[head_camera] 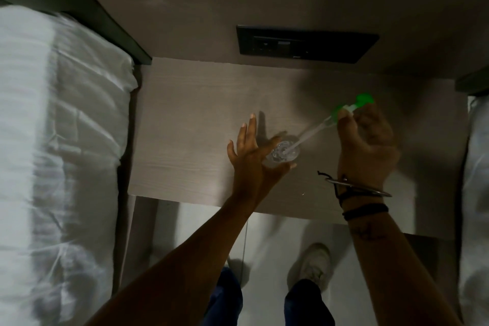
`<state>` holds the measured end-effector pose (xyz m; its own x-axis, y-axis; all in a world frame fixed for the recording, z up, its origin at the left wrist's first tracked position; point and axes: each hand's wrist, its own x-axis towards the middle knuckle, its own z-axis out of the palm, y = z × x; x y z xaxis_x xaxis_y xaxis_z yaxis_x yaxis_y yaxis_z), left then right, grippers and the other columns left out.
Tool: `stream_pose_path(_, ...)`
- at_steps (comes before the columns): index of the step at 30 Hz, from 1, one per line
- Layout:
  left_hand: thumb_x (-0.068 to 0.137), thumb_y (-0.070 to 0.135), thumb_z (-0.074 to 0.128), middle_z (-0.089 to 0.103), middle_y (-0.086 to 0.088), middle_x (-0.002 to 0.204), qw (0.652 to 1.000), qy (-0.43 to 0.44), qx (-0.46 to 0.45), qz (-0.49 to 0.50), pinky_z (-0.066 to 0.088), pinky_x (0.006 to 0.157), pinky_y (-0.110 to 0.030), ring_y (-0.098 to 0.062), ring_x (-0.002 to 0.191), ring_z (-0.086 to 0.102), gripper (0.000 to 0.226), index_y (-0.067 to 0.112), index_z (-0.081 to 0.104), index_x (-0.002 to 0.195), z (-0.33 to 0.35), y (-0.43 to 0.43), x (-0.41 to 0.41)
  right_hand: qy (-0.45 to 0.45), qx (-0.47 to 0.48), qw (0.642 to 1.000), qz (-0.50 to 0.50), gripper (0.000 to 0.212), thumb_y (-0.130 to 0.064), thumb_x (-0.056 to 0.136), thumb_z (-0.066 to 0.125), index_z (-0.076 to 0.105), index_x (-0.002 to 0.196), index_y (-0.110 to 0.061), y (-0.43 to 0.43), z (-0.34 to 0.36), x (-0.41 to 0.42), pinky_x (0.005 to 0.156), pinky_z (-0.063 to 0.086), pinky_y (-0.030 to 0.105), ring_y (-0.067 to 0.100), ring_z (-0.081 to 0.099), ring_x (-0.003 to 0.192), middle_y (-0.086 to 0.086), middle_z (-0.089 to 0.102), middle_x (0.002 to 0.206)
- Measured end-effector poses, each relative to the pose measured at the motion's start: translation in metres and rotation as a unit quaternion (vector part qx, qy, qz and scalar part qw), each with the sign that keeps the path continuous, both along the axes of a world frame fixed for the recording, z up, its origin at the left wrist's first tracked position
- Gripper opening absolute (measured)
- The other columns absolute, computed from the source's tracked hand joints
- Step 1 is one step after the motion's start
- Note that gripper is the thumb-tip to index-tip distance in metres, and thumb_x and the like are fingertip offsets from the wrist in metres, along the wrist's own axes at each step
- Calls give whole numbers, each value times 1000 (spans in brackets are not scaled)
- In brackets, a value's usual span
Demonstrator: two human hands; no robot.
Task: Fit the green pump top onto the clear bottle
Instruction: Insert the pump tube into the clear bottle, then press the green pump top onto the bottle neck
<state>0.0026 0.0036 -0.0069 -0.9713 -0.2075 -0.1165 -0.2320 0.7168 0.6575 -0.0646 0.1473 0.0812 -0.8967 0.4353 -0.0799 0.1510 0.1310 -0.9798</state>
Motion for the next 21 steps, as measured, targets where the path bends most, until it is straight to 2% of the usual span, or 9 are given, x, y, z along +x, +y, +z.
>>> stream_pose_path(3,73,67,65,11,-10,162,1000,13,3,-4,1,111,-56,-22,145,2,61,36,62,125,-2,-1,-1,24,57,997,35,11,-41,76,70,66,87,-42,1,0,3,100,46,55,30,55,120,11,63,127)
stream_pose_path(5,72,68,65,11,-9,162,1000,26,2,-9,0,111,-55,-21,145,1,61,36,61,125,-3,-3,-2,51,116,989,77,19,-36,79,68,66,97,-30,3,4,5,104,44,48,29,51,123,11,59,133)
stream_pose_path(8,72,67,66,14,-11,162,999,39,0,-10,2,111,-57,-27,147,6,62,36,61,125,-6,-7,-7,99,248,937,223,28,-28,78,66,68,98,-9,3,5,7,107,33,27,38,49,122,21,52,136)
stream_pose_path(9,71,67,66,16,-11,162,999,42,-2,-11,4,112,-59,-28,148,8,61,36,61,125,-7,-7,-7,99,288,914,268,30,-28,77,66,69,95,-5,3,4,10,107,31,26,41,48,121,23,51,136)
stream_pose_path(11,72,65,66,19,-11,161,999,48,-2,-12,8,113,-63,-30,148,11,59,37,62,123,-8,-4,-4,58,341,872,346,32,-30,73,69,71,92,-4,3,1,15,107,34,45,40,47,124,20,50,139)
stream_pose_path(13,74,66,63,21,-13,161,998,54,-7,-10,11,112,-65,-32,148,14,57,37,62,122,-13,-1,2,15,358,852,381,32,-30,71,69,71,90,-5,-1,-4,23,100,38,60,38,46,126,18,52,138)
stream_pose_path(17,74,68,59,26,-15,159,997,71,-3,-3,14,110,-67,-34,146,17,56,35,64,118,-19,5,11,9,363,854,373,31,-37,68,68,69,79,-8,0,-11,24,95,42,61,39,49,123,18,55,133)
stream_pose_path(19,74,68,60,25,-15,159,998,65,-2,-4,14,110,-68,-35,146,17,57,34,65,119,-18,4,7,-8,393,833,390,35,-45,66,65,67,77,-11,0,-15,19,95,42,59,37,46,126,15,53,136)
stream_pose_path(21,74,68,60,24,-15,159,998,59,-5,-6,14,110,-67,-35,146,17,58,33,65,120,-17,2,5,-31,424,814,395,40,-46,67,69,67,87,-12,-1,-24,17,97,39,62,38,41,130,15,49,140)
